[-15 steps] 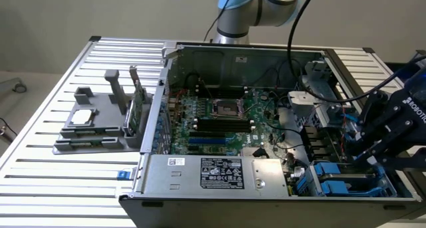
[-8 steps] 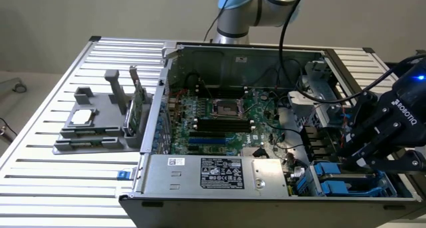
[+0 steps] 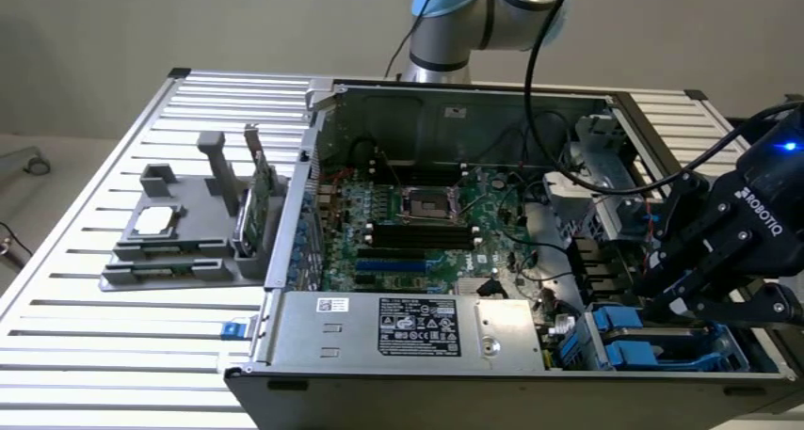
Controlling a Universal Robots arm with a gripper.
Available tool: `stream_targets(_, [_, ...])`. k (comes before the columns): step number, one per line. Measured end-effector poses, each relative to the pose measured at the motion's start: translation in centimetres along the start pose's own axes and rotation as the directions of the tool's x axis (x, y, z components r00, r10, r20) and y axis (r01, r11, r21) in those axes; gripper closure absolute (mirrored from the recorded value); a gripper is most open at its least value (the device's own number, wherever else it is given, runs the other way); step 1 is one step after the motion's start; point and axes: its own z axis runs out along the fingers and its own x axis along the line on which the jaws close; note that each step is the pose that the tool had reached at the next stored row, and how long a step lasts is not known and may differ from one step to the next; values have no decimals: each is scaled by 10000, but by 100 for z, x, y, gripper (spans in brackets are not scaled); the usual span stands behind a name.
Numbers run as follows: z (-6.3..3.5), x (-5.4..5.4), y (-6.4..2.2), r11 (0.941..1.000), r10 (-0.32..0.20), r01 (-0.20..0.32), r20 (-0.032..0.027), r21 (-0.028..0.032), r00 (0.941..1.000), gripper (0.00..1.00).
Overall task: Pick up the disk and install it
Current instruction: 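Insert the first disk wire, then insert the second disk wire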
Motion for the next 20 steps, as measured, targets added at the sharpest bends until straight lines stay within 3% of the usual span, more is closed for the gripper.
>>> stream_targets(14, [2, 0, -7, 10000, 0, 0, 0, 0, 10000, 69])
stream_targets(20, [22, 27, -94, 10000, 1, -1, -1, -28, 10000, 69])
